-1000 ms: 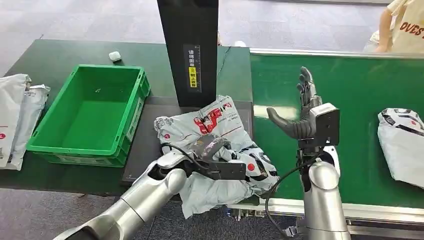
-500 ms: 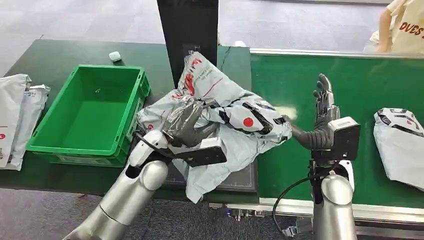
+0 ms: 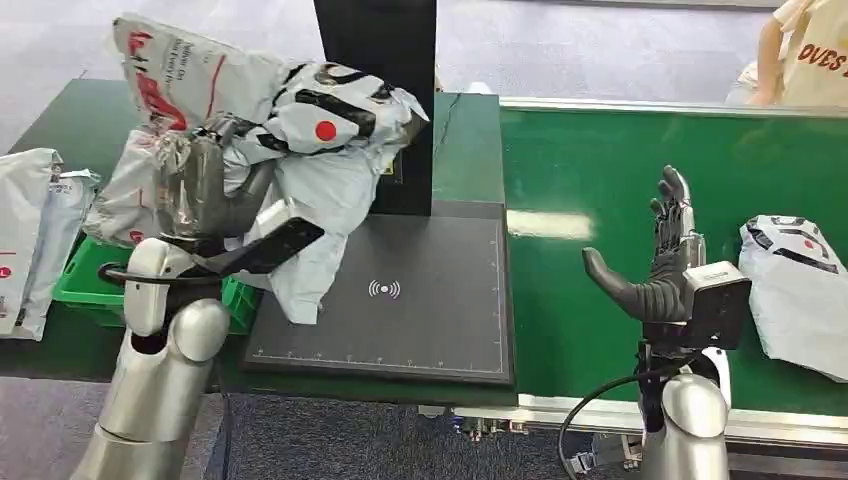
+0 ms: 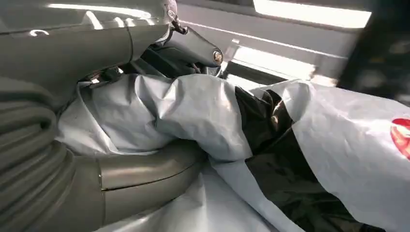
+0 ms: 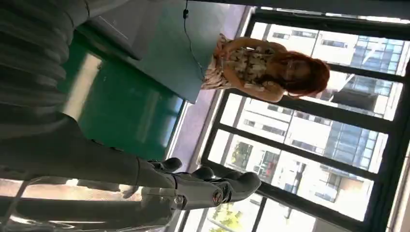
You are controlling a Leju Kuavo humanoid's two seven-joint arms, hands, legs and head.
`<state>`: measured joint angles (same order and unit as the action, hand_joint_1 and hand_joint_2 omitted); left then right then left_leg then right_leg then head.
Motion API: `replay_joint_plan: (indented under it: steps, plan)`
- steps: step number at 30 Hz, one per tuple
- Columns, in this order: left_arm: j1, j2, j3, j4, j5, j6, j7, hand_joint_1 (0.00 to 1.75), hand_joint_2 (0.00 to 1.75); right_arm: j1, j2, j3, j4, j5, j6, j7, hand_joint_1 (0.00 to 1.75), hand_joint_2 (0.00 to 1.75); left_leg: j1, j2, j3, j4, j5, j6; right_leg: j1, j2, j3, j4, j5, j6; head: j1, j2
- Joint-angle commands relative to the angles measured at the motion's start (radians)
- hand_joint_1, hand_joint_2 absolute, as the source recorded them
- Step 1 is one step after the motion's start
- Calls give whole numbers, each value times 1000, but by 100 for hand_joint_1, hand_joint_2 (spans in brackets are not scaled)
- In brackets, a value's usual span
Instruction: Moved the parcel from conveyor to table for the left to box.
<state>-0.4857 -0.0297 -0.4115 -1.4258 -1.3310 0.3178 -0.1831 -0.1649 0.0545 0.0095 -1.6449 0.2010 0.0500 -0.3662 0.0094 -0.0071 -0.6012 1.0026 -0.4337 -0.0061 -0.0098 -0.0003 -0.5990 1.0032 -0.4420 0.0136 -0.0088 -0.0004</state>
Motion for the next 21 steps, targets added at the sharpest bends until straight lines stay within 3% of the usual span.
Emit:
replay_joint_plan:
  steps: [1, 7, 13, 21]
  plan:
    - [-296, 126, 237, 603, -25, 26, 119, 175, 175, -103, -51, 58, 116, -24, 28, 4, 0, 175, 0, 3, 4, -1, 1, -1, 0, 3, 3, 0, 1, -1, 0, 0]
    - [-432, 169, 305, 892, -96, 58, 245, 175, 175, -144, -70, 92, 163, -36, 24, 15, 0, 175, 0, 4, 4, -1, 3, -1, 1, 3, 3, 0, 3, -2, 0, 0]
    - [-492, 197, 346, 1010, -161, -98, 434, 175, 175, -154, -63, 117, 195, -37, 26, 11, 0, 175, 1, 5, 5, -1, 1, -1, 1, 4, 4, -1, 2, -2, 0, 0]
    - [-439, 175, 362, 1036, -195, -142, 460, 175, 175, -144, -26, 133, 214, -21, 15, 6, 0, 175, 0, 3, 4, -2, 2, 0, 0, 3, 3, -1, 2, -2, 0, 0]
